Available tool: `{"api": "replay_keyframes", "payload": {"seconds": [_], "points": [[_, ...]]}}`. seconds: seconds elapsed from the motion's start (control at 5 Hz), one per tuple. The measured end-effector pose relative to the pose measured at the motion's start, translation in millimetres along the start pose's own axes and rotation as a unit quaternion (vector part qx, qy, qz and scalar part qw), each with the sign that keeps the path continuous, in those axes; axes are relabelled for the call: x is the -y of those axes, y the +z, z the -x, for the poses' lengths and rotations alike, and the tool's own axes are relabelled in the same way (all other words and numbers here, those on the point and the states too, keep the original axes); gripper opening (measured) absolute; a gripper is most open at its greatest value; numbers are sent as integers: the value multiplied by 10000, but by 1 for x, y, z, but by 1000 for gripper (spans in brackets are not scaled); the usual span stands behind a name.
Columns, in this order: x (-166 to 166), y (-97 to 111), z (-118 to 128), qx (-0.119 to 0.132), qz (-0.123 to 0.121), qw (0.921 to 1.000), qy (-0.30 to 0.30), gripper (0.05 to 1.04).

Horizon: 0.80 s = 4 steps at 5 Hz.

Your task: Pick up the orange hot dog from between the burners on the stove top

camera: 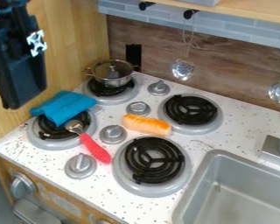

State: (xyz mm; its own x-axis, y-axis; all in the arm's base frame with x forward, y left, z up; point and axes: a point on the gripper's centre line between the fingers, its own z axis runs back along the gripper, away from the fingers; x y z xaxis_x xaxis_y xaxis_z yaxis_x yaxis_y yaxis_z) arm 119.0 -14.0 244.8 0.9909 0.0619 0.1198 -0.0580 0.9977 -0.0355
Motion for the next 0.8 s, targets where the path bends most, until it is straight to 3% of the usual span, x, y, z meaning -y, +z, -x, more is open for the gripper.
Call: {"api": "replay_keyframes", "payload": {"seconds": [0.2,0.4,0.6,0.8], "points": [[-1,-1,1,-14,-7,10000,-61,1001],[-26,-7,7,-255,103,9996,-103,1001],[-34,-16,8,-97,-90,9999,52,1001],[-40,-34,7,-27,-239,9974,678,1001]]}}
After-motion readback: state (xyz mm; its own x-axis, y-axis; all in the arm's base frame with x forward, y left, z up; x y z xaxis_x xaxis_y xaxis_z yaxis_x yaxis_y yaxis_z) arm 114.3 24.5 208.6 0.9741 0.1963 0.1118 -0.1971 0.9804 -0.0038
